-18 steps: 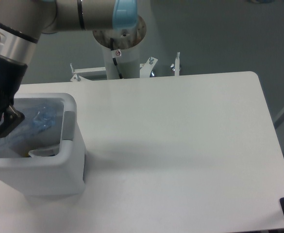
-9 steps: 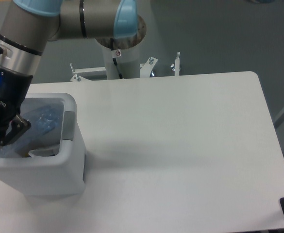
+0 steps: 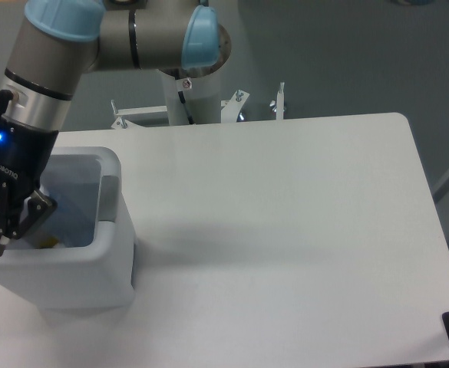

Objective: Place the trash in the trash can

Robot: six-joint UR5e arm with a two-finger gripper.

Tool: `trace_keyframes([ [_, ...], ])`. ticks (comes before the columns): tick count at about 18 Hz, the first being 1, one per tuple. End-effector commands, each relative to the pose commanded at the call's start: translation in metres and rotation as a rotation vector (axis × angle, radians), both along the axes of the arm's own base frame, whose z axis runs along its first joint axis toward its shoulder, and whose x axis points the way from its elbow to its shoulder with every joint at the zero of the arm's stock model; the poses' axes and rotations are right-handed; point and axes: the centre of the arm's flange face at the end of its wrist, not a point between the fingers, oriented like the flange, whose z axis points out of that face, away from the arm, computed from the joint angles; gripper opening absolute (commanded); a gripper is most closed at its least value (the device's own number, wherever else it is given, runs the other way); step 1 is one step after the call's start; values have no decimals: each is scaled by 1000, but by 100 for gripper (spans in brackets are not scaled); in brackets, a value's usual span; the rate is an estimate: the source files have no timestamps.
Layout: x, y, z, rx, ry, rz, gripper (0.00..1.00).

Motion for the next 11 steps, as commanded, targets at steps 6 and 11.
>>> trace_keyframes([
  [6, -58, -18, 14, 21, 12, 95, 100],
  [11, -147, -66, 33, 41, 56, 239, 100],
])
